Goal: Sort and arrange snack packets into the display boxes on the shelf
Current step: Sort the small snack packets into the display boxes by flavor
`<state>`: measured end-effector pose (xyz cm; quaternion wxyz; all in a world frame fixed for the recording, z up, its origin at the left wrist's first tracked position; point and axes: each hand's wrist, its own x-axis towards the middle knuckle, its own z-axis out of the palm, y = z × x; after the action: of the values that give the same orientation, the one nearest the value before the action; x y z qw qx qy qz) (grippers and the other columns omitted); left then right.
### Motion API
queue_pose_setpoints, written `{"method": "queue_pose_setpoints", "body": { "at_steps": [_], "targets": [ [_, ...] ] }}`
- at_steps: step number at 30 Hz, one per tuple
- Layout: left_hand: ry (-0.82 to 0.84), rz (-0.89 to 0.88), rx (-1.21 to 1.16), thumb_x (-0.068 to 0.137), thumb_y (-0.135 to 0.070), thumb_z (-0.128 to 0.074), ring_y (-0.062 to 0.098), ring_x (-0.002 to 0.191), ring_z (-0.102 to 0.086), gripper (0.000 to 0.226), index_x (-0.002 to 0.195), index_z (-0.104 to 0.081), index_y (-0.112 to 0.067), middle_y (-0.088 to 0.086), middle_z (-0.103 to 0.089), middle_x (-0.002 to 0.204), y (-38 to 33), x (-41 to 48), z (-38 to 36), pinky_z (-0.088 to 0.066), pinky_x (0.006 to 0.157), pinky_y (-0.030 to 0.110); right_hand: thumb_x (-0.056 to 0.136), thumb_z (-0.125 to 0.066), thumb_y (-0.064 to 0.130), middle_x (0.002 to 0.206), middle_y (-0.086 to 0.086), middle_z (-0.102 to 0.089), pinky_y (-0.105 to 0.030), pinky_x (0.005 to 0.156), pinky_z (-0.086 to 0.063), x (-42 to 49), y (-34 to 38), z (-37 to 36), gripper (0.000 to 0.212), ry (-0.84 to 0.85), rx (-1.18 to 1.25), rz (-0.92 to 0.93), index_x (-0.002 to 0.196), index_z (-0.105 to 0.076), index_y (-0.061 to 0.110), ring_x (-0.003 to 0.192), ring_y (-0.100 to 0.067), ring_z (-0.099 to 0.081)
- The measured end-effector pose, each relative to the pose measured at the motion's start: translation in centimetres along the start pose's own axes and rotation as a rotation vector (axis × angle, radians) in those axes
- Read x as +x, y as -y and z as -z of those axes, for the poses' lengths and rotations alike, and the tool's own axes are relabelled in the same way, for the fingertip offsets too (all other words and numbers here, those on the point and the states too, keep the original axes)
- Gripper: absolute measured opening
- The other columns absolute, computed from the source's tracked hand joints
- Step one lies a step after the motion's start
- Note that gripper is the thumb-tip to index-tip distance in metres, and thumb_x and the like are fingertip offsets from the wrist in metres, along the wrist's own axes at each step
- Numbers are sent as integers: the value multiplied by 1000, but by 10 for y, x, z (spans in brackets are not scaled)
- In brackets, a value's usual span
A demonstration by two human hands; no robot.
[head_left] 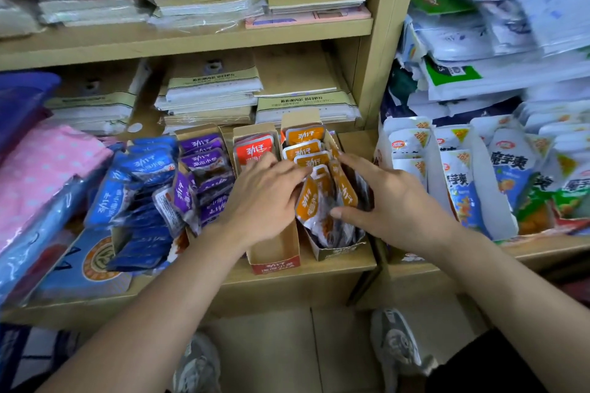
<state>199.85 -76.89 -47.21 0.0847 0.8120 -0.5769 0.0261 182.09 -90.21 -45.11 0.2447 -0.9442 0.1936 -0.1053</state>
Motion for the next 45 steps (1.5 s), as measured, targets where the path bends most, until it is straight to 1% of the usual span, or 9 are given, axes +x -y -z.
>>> {"method": "queue_pose_setpoints", "body": {
  "at_steps": [5,8,10,17,20,26,36,41,45],
  "targets": [
    [75,154,-753,106,-21,-48,2,116,-59,32,135,-62,-25,-9,-68,123,0,4,14,-47,97,24,71,-75,66,146,3,-50,-27,102,-43,1,2,-9,109,18,32,-10,156,-19,29,129,-16,-52],
    [178,188,-977,106,-13,-46,1,103,-67,31,125,-68,-22,-7,-75,108,0,-2,25,-50,82,14,64,-71,77,151,6,-40,-34,106,-43,3,4,-15,117,10,-27,-30,155,-17,27,135,-16,-43],
    [202,195,-1052,104,-9,-46,11,99,-70,32,120,-72,-20,-2,-77,103,3,-5,29,-53,83,24,62,-64,85,146,5,-40,-41,106,-47,3,4,-20,116,-11,-98,-14,153,-22,27,132,-19,-42],
    [146,185,-1013,103,-11,-49,5,99,-67,30,112,-74,-22,-10,-76,105,15,-11,30,-49,80,22,64,-55,89,160,5,-23,-50,108,-43,5,-2,-20,77,53,-61,103,123,-59,40,140,-27,-35],
    [-90,152,-523,101,-23,-54,5,110,-58,27,124,-68,-29,-18,-70,114,19,-7,18,-46,93,31,62,-52,91,159,8,-27,-47,112,-40,3,-3,-15,71,48,-12,105,108,-62,38,142,-26,-35],
    [-48,12,38,105,-36,-42,16,121,-45,48,152,-40,-30,-9,-56,145,13,5,9,-38,100,39,57,-54,95,162,20,-17,-39,113,-36,2,1,-8,63,97,-16,134,95,-46,45,145,-20,-32],
    [-10,13,-117,93,-40,-67,10,92,-43,20,112,-70,-34,-18,-49,89,12,22,8,-38,79,31,51,-42,103,164,15,-12,-37,107,-40,-4,5,-14,85,120,-98,60,104,-44,37,138,-17,-33],
    [46,51,-374,89,-31,-75,-5,80,-64,6,95,-73,-33,-20,-73,83,7,15,13,-52,78,28,61,-50,94,165,11,-17,-30,105,-33,-6,6,-18,72,55,-36,12,97,-42,32,142,-17,-31],
    [47,16,-597,90,-27,-74,-12,75,-63,11,99,-76,-32,-25,-69,82,9,2,21,-47,68,12,68,-53,88,159,16,-25,-34,104,-41,-10,5,-19,84,30,32,26,133,-35,37,134,-15,-38]
  ]
}}
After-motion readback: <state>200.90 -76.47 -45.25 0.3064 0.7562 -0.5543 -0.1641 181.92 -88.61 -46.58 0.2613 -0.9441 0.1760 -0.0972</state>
